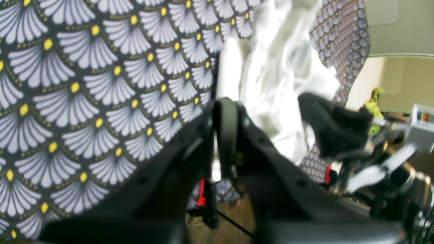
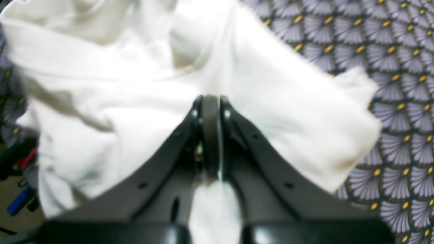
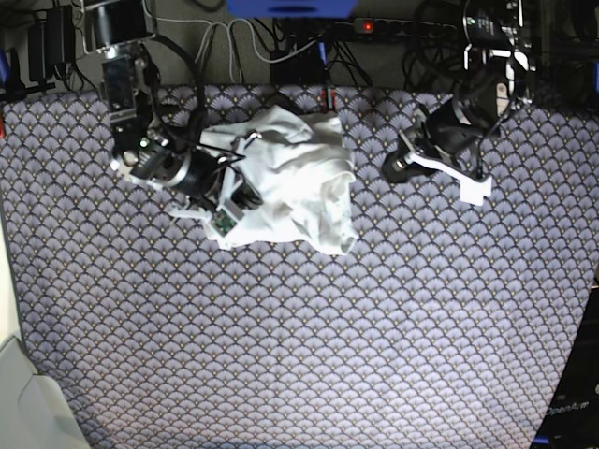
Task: Fold the T-shirt properly
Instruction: 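Release the bundle and lift the right gripper away from it, then grasp the bundle's loose edge with the left gripper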
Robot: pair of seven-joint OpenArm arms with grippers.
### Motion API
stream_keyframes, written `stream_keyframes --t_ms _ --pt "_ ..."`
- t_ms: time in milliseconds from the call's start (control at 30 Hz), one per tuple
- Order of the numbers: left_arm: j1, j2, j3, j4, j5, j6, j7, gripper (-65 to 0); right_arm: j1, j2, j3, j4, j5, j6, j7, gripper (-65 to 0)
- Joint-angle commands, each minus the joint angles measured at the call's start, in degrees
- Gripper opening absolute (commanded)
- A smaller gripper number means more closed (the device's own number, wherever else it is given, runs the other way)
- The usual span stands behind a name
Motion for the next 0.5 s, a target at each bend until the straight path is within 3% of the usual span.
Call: stream_keyframes --t_ms 0,100,167,267,467 --pt "-0.2 -0.3 -0.1 1.2 -1.4 -0.6 -0.4 -53.7 0.2 0.5 0.1 1.0 -0.3 0.2 -0.7 -65.0" --pt "-0.1 0.4 -0.1 1.1 -1.4 -0.5 -0.4 -42.1 0.2 0.5 0.1 0.0 -0.4 0.2 -0.7 -65.0" --pt "-0.1 0.5 0.0 1.1 -1.4 -0.6 -0.4 -38.1 0.3 0.5 0.1 -1.1 -0.4 0.2 -0.7 -65.0" --pt "-0.5 0.7 1.9 0.7 -1.4 -0.6 -0.4 -34.5 0.3 0.5 0.0 -2.5 -0.4 0.2 -0.7 -65.0" --pt "-5.1 0.9 7.7 -0.5 -1.4 -0.6 -0.4 -33.5 0.3 0.6 0.0 -3.2 -0.4 0.2 -0.7 -65.0"
